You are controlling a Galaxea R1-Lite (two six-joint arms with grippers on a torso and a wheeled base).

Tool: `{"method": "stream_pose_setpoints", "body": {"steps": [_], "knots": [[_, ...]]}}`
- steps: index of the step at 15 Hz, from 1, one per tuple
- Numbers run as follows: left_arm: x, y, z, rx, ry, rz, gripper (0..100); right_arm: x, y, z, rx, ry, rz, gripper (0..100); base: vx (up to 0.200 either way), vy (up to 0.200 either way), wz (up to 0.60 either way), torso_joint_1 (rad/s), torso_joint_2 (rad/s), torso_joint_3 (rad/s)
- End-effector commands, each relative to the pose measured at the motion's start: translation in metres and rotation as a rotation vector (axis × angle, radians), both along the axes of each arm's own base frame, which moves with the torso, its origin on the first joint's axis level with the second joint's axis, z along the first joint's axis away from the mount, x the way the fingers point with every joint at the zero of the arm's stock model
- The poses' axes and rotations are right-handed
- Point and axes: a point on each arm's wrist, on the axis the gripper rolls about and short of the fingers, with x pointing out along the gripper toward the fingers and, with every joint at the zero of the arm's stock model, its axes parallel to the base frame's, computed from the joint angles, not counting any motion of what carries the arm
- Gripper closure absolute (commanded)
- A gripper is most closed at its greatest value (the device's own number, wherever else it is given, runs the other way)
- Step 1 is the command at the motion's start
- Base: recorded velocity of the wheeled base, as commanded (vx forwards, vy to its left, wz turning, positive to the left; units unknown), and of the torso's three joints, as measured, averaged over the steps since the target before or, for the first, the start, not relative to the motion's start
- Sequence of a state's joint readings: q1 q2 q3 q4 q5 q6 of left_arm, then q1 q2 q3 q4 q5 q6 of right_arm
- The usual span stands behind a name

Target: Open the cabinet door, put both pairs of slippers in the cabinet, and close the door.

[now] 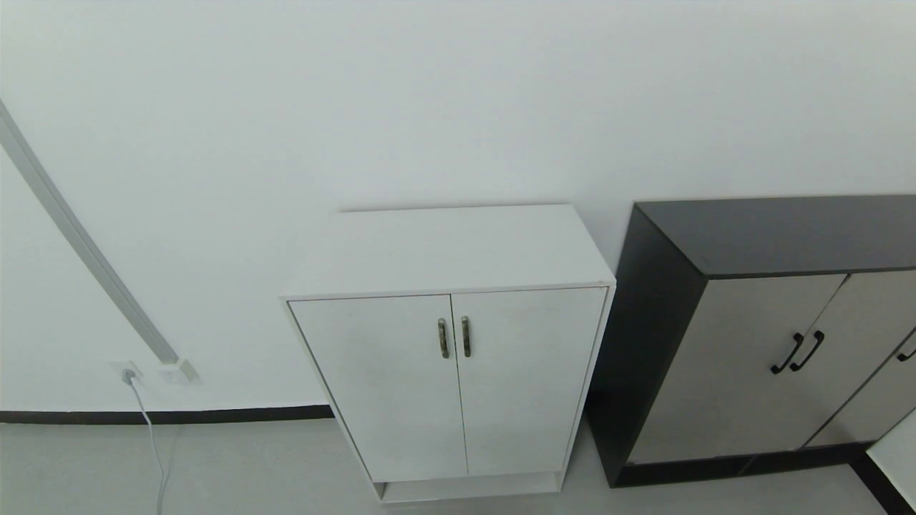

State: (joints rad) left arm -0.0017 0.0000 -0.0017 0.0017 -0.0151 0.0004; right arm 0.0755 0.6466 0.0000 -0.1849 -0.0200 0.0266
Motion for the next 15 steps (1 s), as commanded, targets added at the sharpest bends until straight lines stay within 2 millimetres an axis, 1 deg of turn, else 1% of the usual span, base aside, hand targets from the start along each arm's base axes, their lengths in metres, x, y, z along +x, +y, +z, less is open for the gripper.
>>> {"method": "stream_pose_setpoints", "body": {"steps": [1, 6, 7, 10, 12, 14, 15], "knots": [[0.000, 0.000, 0.000, 0.000, 0.000, 0.000, 100, -0.010, 0.000, -0.001, 0.010, -0.039, 0.032, 100, 0.000, 0.000, 0.00, 0.000, 0.00, 0.000], [0.000, 0.000, 0.000, 0.000, 0.000, 0.000, 100, -0.015, 0.001, -0.009, 0.005, 0.028, 0.096, 100, 0.000, 0.000, 0.00, 0.000, 0.00, 0.000], [0.000, 0.000, 0.000, 0.000, 0.000, 0.000, 100, -0.020, 0.001, -0.015, -0.007, 0.084, 0.134, 100, 0.000, 0.000, 0.00, 0.000, 0.00, 0.000], [0.000, 0.000, 0.000, 0.000, 0.000, 0.000, 100, -0.017, 0.002, -0.014, -0.009, 0.103, 0.142, 100, 0.000, 0.000, 0.00, 0.000, 0.00, 0.000], [0.000, 0.000, 0.000, 0.000, 0.000, 0.000, 100, -0.019, 0.001, -0.013, -0.005, 0.072, 0.099, 100, 0.000, 0.000, 0.00, 0.000, 0.00, 0.000], [0.000, 0.000, 0.000, 0.000, 0.000, 0.001, 100, -0.025, -0.001, -0.012, 0.003, -0.007, 0.045, 100, 0.000, 0.000, 0.00, 0.000, 0.00, 0.000], [0.000, 0.000, 0.000, 0.000, 0.000, 0.000, 100, -0.031, -0.002, -0.011, 0.006, -0.086, 0.019, 100, 0.000, 0.000, 0.00, 0.000, 0.00, 0.000]]}}
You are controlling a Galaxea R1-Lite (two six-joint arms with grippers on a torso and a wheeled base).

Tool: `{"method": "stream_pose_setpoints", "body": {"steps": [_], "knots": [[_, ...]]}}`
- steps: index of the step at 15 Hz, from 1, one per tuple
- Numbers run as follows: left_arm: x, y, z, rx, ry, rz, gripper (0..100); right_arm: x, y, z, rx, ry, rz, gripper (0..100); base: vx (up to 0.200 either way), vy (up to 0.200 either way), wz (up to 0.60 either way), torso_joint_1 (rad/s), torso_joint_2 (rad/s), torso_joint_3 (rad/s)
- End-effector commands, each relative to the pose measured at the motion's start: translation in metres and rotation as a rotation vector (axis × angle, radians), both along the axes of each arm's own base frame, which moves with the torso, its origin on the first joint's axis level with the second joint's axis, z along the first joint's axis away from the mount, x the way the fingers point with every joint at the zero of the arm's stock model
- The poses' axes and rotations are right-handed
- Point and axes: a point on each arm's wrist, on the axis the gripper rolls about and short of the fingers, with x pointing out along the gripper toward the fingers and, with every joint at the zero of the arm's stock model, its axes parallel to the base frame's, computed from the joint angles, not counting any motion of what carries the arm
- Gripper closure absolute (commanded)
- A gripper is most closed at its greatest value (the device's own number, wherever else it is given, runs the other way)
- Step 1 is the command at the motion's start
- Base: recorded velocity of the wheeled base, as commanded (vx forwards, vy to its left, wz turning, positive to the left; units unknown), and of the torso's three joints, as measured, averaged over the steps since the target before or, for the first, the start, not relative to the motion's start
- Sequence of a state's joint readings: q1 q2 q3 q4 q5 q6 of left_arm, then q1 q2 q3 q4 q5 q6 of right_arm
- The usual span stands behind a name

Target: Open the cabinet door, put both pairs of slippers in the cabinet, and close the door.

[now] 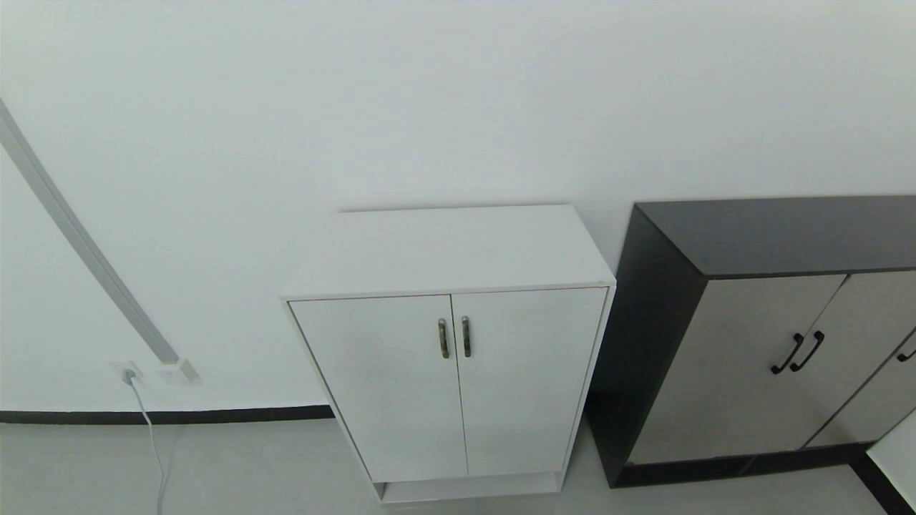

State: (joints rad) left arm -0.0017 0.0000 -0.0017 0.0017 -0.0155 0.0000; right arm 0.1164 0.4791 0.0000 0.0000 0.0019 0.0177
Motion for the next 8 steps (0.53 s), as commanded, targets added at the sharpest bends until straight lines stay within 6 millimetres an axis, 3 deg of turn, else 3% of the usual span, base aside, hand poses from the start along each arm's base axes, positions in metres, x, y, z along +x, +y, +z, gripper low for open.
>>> {"method": "stream_pose_setpoints", "body": {"steps": [1, 2, 5, 8], "knots": [[0.000, 0.000, 0.000, 0.000, 0.000, 0.000, 100, -0.012, -0.002, 0.001, 0.013, -0.160, -0.053, 100, 0.000, 0.000, 0.00, 0.000, 0.00, 0.000], [0.000, 0.000, 0.000, 0.000, 0.000, 0.000, 100, -0.012, -0.002, 0.001, 0.013, -0.160, -0.053, 100, 0.000, 0.000, 0.00, 0.000, 0.00, 0.000], [0.000, 0.000, 0.000, 0.000, 0.000, 0.000, 100, -0.030, -0.003, 0.000, 0.032, -0.380, -0.058, 100, 0.000, 0.000, 0.00, 0.000, 0.00, 0.000], [0.000, 0.000, 0.000, 0.000, 0.002, 0.000, 100, -0.034, -0.002, -0.001, 0.028, -0.432, -0.098, 100, 0.000, 0.000, 0.00, 0.000, 0.00, 0.000]]}}
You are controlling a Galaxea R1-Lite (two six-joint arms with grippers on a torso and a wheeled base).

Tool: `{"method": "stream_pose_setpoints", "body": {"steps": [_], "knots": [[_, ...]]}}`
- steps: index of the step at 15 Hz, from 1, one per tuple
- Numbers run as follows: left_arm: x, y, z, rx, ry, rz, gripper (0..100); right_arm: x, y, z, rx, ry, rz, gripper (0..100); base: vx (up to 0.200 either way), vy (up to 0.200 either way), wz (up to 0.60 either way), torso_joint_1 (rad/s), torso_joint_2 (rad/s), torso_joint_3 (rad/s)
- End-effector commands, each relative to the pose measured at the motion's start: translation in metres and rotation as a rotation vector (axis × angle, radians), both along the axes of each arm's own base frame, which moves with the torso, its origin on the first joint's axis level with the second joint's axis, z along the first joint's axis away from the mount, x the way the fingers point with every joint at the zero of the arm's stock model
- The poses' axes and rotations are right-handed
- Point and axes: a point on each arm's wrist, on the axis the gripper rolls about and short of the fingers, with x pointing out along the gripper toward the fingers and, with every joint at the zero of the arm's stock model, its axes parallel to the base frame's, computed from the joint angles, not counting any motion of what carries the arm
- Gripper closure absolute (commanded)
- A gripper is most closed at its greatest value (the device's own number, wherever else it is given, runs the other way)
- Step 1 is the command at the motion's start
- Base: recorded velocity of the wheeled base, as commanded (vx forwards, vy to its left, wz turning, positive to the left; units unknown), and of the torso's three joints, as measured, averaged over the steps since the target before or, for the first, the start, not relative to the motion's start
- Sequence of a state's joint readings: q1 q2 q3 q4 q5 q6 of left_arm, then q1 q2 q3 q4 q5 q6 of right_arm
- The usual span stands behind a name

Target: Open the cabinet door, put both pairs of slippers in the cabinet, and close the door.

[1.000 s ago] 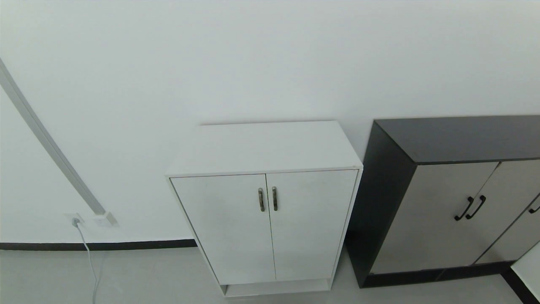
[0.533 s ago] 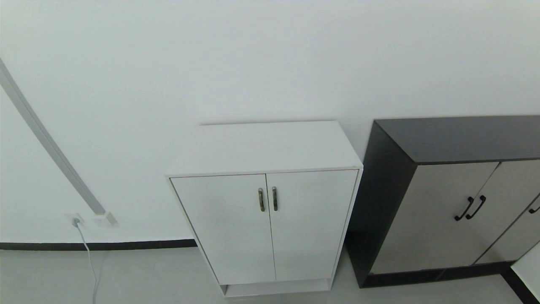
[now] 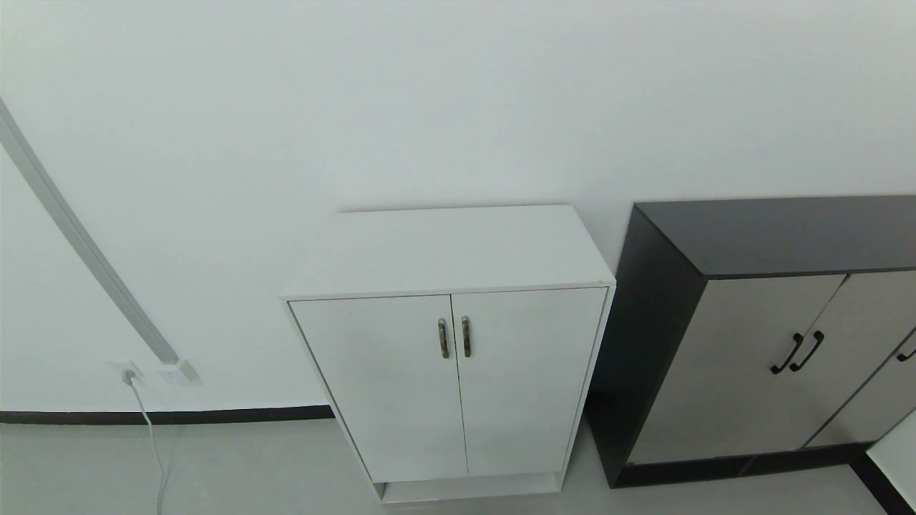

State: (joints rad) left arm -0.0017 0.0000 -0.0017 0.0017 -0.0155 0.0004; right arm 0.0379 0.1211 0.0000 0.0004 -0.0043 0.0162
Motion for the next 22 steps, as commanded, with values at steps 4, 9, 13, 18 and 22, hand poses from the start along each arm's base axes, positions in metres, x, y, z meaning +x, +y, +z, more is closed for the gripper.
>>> {"method": "stream_pose_setpoints", "body": {"steps": [4, 9, 13, 18, 22], "knots": [[0.0000, 0.0000, 0.0000, 0.000, 0.000, 0.000, 100, -0.0093, 0.0003, -0.0022, 0.001, -0.121, -0.046, 100, 0.000, 0.000, 0.00, 0.000, 0.00, 0.000], [0.0001, 0.0000, 0.0000, 0.000, 0.002, 0.000, 100, -0.0093, -0.0004, -0.0017, 0.056, -0.126, -0.077, 100, 0.000, 0.000, 0.00, 0.000, 0.00, 0.000], [0.0000, 0.0000, 0.0000, 0.001, 0.000, 0.000, 100, -0.0094, -0.0016, -0.0012, 0.072, -0.133, -0.131, 100, 0.000, 0.000, 0.00, 0.000, 0.00, 0.000], [0.0000, 0.0000, 0.0000, 0.001, 0.000, 0.000, 100, -0.0094, -0.0015, -0.0014, 0.057, -0.131, -0.126, 100, 0.000, 0.000, 0.00, 0.000, 0.00, 0.000], [0.0000, 0.0000, 0.0000, 0.001, 0.000, 0.000, 100, -0.0094, -0.0014, -0.0015, 0.055, -0.129, -0.123, 100, 0.000, 0.000, 0.00, 0.000, 0.00, 0.000]]}}
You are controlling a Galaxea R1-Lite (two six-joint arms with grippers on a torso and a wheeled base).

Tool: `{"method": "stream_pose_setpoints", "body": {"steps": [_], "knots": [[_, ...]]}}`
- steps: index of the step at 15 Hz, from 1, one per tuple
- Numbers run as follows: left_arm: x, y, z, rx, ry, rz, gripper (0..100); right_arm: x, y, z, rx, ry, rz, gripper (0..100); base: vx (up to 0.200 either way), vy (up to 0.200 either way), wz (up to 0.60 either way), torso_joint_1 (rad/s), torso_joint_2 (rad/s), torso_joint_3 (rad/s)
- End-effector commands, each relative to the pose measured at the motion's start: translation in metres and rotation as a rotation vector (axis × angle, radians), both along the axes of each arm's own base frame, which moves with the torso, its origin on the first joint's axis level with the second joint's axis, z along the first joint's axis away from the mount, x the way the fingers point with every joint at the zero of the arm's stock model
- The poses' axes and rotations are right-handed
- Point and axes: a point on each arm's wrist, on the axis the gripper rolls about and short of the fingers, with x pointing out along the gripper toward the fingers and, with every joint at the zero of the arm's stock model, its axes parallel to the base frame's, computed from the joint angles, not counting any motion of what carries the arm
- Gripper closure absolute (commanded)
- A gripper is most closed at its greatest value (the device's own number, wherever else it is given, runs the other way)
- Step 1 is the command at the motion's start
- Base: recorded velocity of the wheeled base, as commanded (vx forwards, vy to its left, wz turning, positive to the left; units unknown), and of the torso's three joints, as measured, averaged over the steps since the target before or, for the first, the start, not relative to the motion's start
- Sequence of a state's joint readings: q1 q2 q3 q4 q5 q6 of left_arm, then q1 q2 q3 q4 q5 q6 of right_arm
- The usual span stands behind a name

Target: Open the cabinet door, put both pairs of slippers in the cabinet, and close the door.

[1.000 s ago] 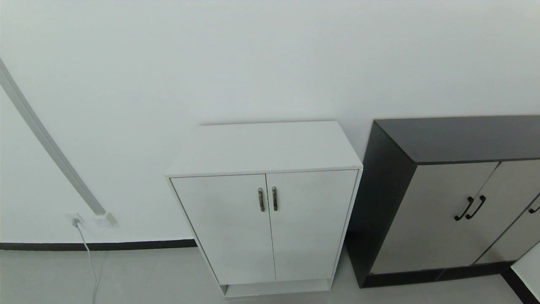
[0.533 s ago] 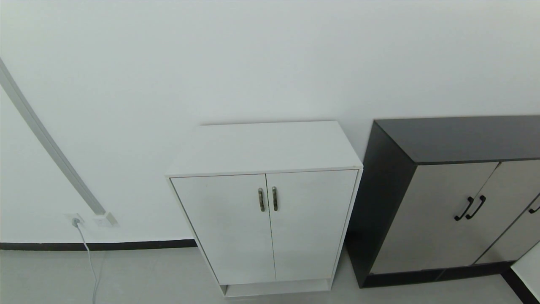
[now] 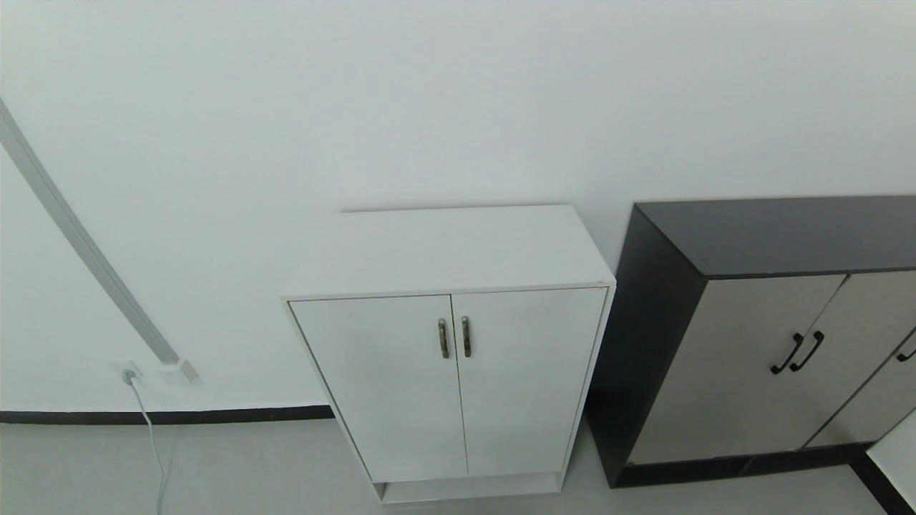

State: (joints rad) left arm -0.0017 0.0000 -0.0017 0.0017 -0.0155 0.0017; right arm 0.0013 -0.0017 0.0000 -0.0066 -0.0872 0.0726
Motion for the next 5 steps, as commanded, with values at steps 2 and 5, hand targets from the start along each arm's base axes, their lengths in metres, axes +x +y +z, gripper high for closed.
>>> {"method": "stream_pose_setpoints", "body": {"steps": [2, 5], "knots": [[0.0000, 0.0000, 0.0000, 0.000, 0.000, 0.000, 100, 0.0001, 0.0000, 0.0000, -0.002, 0.002, 0.000, 100, 0.000, 0.000, 0.00, 0.000, 0.00, 0.000], [0.0000, 0.0000, 0.0000, 0.000, 0.000, 0.000, 100, 0.0001, 0.0000, 0.0000, 0.000, 0.002, 0.000, 100, 0.000, 0.000, 0.00, 0.000, 0.00, 0.000]]}}
